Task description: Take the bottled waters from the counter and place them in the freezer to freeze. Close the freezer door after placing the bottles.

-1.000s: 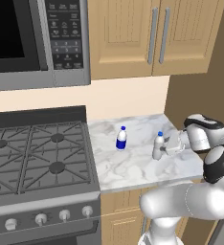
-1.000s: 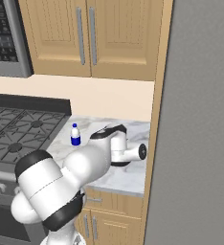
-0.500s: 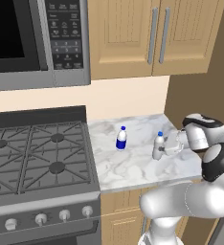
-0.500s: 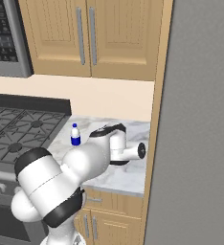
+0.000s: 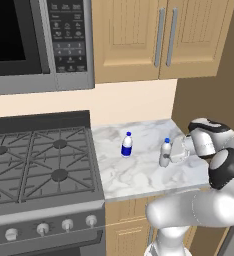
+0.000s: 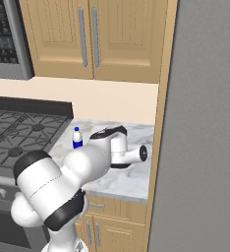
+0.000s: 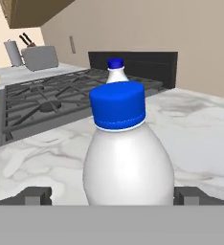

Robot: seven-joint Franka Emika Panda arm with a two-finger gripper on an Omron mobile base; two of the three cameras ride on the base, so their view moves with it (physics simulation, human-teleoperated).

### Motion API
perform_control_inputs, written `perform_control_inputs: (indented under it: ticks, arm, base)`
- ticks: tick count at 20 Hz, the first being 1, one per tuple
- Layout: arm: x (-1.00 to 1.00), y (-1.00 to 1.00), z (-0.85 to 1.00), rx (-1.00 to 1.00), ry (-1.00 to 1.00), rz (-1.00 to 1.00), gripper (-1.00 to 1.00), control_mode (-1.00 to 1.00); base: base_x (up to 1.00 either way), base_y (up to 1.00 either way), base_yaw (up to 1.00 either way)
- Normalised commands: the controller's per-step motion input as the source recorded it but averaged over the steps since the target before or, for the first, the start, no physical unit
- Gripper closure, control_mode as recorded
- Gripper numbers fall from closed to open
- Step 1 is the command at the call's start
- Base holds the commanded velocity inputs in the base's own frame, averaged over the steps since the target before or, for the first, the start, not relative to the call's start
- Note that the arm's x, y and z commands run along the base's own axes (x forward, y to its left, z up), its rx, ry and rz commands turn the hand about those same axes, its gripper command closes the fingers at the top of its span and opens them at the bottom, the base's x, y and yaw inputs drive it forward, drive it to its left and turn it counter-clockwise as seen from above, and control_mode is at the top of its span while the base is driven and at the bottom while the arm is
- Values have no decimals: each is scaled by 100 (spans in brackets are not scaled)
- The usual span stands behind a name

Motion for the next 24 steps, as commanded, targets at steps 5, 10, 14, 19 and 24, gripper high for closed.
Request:
perform_control_inputs:
  ticks: [5,10,14,19,24]
  arm:
    - [0,1,0,0,0,1,100,-100]
    - [0,1,0,0,0,0,100,-100]
    - [-14,26,14,0,0,-3,100,-100]
    - [-43,58,62,0,0,-11,100,-100]
    - [-56,15,51,8,0,-25,100,-100]
  base:
    - [0,0,0]
    - [0,0,0]
    - [0,0,0]
    - [0,0,0]
    - [0,0,0]
